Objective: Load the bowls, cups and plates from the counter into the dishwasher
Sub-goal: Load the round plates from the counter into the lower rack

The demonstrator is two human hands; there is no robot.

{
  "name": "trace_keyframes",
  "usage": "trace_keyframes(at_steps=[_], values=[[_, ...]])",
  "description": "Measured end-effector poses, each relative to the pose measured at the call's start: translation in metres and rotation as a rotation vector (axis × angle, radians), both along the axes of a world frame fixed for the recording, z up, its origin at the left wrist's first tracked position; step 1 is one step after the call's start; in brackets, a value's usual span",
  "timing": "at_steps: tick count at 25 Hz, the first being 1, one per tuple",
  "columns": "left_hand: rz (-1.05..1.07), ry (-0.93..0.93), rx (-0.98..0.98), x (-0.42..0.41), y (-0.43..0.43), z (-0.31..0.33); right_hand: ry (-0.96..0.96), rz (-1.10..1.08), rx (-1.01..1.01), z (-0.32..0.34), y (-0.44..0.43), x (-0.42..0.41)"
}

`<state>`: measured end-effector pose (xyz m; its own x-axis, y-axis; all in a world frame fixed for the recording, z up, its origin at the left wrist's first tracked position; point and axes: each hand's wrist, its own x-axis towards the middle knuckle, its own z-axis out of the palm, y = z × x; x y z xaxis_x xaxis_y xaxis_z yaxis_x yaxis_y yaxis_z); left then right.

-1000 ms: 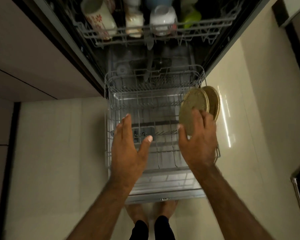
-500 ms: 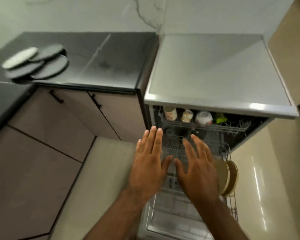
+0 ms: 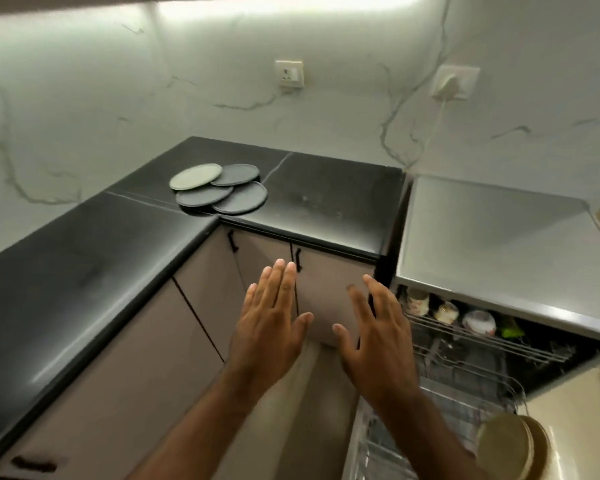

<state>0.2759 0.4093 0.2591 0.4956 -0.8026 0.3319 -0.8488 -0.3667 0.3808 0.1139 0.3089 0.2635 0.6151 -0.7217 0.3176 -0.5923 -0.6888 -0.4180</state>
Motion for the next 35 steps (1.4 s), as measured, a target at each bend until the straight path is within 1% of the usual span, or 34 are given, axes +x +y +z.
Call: trace_keyframes(at_steps=[3, 7, 14, 18, 23, 28, 35], values=[[0.019, -0.036, -0.015, 0.064, 0.032, 0.023, -0.014, 0.011, -0.004, 0.02, 0.03, 0.064], [0.032, -0.038, -0.064, 0.128, 0.055, 0.048, 0.041, 0.049, -0.018, 0.039, 0.053, 0.128], [0.095, -0.031, -0.091, 0.209, 0.061, 0.055, 0.054, 0.093, -0.084, 0.054, 0.046, 0.208], [0.148, -0.041, -0.093, 0.261, 0.038, 0.058, 0.062, 0.15, -0.102, 0.057, 0.013, 0.26], [0.194, -0.056, -0.071, 0.334, -0.014, 0.051, 0.037, 0.201, -0.157, 0.053, -0.057, 0.336], [0.28, -0.002, -0.008, 0.395, -0.061, 0.041, 0.061, 0.274, -0.154, 0.044, -0.116, 0.398], [0.315, 0.035, 0.036, 0.493, -0.127, 0.016, 0.123, 0.325, -0.108, 0.02, -0.176, 0.497]])
